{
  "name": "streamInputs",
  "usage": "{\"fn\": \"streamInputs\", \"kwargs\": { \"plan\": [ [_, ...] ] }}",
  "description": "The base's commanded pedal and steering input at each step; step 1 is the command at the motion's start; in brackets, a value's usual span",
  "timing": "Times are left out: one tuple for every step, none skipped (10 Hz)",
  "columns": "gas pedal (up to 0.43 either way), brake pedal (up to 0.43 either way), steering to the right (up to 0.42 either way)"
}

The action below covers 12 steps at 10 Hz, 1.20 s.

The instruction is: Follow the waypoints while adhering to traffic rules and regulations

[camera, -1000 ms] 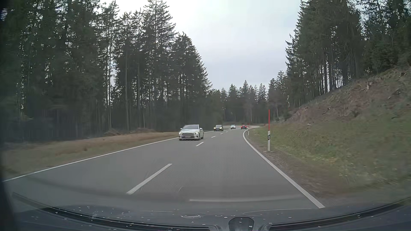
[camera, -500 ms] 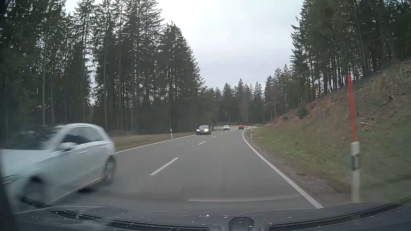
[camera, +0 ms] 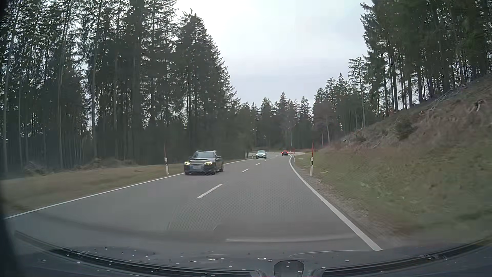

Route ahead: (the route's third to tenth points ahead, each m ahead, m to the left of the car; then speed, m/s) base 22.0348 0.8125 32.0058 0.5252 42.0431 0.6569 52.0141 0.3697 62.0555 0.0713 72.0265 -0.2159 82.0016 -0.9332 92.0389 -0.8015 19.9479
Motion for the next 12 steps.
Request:
{"fn": "streamInputs", "kwargs": {
  "plan": [
    [0.0, 0.0, 0.01],
    [0.0, 0.0, 0.01],
    [0.0, 0.0, 0.01],
    [0.0, 0.0, 0.009],
    [0.0, 0.006, 0.009],
    [0.0, 0.018, 0.009],
    [0.0, 0.055, 0.009],
    [0.0, 0.079, 0.007],
    [0.0, 0.079, 0.006],
    [0.0, 0.116, 0.006],
    [0.0, 0.134, 0.006],
    [0.0, 0.14, 0.006]
  ]
}}
